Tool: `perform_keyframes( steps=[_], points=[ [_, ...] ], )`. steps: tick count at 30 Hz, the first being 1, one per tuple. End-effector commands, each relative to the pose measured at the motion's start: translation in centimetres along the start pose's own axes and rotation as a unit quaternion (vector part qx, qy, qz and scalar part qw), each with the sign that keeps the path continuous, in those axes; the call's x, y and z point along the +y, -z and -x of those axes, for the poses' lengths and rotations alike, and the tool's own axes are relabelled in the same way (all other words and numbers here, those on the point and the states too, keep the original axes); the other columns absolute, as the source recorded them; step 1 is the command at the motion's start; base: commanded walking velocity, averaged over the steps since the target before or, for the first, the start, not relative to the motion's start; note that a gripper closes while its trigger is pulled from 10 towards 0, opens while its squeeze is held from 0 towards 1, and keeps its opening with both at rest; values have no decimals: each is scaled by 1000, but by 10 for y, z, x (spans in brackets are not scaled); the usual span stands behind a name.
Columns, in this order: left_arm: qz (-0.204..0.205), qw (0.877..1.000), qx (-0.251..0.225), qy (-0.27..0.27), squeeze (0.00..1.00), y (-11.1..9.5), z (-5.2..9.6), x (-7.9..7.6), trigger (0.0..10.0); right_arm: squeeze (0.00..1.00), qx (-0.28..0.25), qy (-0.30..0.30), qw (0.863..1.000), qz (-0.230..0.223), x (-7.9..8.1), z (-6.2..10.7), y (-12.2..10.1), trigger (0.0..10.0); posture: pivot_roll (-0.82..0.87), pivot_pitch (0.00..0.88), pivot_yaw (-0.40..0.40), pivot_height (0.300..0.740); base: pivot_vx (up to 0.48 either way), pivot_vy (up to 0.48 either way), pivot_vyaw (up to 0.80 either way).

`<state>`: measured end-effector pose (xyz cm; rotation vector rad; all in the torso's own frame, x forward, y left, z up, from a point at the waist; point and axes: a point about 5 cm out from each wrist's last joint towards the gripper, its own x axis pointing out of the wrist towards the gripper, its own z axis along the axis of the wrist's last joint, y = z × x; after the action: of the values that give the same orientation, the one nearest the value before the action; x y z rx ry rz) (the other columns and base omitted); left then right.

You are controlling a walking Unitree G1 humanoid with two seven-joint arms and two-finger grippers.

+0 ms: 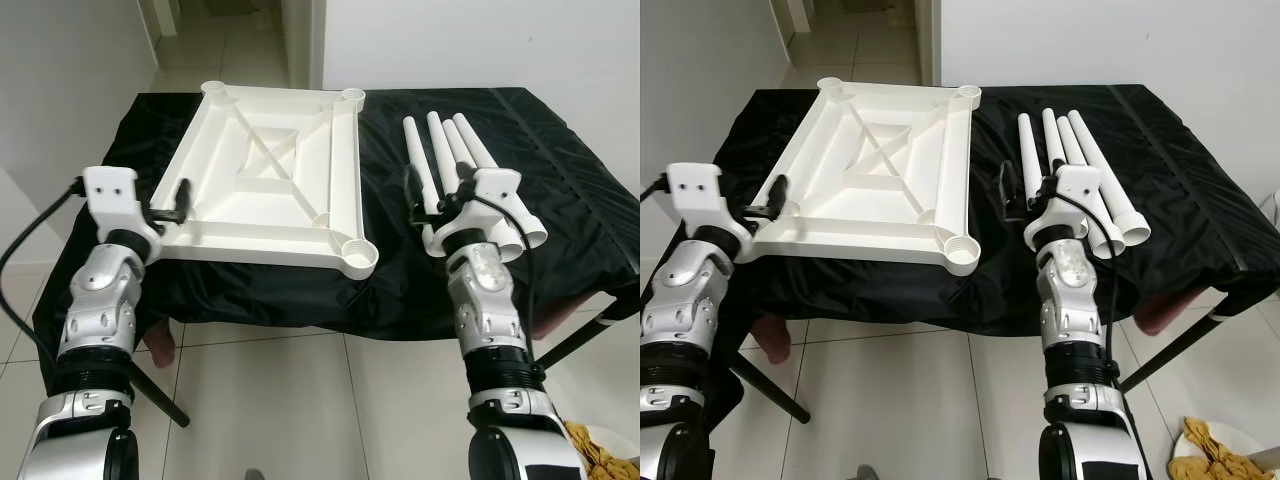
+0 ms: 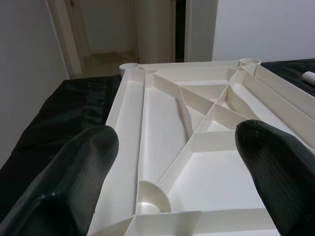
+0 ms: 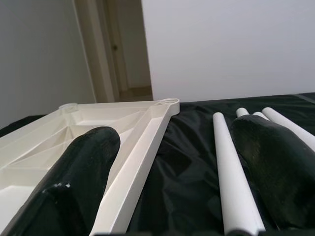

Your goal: Building children table

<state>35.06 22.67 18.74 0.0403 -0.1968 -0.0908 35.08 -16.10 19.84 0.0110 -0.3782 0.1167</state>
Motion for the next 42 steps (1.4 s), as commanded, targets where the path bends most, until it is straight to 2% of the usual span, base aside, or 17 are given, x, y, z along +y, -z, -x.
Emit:
perform_keyframes(
  steps=[1,2,3,4,6,7,13,20,21,25,28,32,42],
  points=[
    [-4,999,-2,-34,0,0,1,4,10000,0,-4,3,1000,2,-1,1,-1,10000,-29,0,52,740,0,0,0],
    [-4,999,-2,-34,0,0,1,4,10000,0,-4,3,1000,2,-1,1,-1,10000,-29,0,52,740,0,0,0],
    [9,1000,-17,-24,0,-2,1,-4,10000,0,-2,1,1000,9,5,4,2,10000,-52,0,46,740,0,0,0],
    [13,1000,-23,-17,0,1,7,-19,10000,0,2,1,1000,7,11,14,7,10000,-50,0,8,740,0,0,0],
    [17,999,-26,-15,0,5,16,-33,10000,0,6,1,1000,2,17,26,11,10000,-50,0,8,740,0,0,0],
    [18,999,-26,-21,0,5,21,-34,10000,0,-3,6,1000,15,16,29,7,10000,-54,0,6,740,0,0,0],
    [22,999,-30,-38,0,6,29,-30,10000,0,-21,13,999,41,14,33,-3,10000,-60,0,12,740,0,0,0],
    [7,999,-9,-53,0,23,41,-27,10000,0,10,46,997,65,5,53,15,10000,-53,0,28,740,0,0,0],
    [5,998,-4,-57,0,28,44,-28,10000,0,21,42,996,70,5,59,23,10000,-51,0,32,740,0,0,0],
    [7,999,6,-50,0,33,48,-30,10000,0,31,33,997,66,5,66,30,10000,-49,0,31,740,0,0,0],
    [-14,999,9,-44,0,33,49,-31,10000,0,26,28,997,67,6,66,28,10000,-55,0,37,740,0,0,0],
    [4,999,-6,-39,0,23,48,-29,10000,0,10,32,998,62,5,60,19,10000,-58,0,40,740,0,0,0],
    [-26,999,-18,-39,0,14,49,-23,10000,0,6,37,997,68,0,58,17,10000,-52,0,22,740,0,0,0]
  ],
)
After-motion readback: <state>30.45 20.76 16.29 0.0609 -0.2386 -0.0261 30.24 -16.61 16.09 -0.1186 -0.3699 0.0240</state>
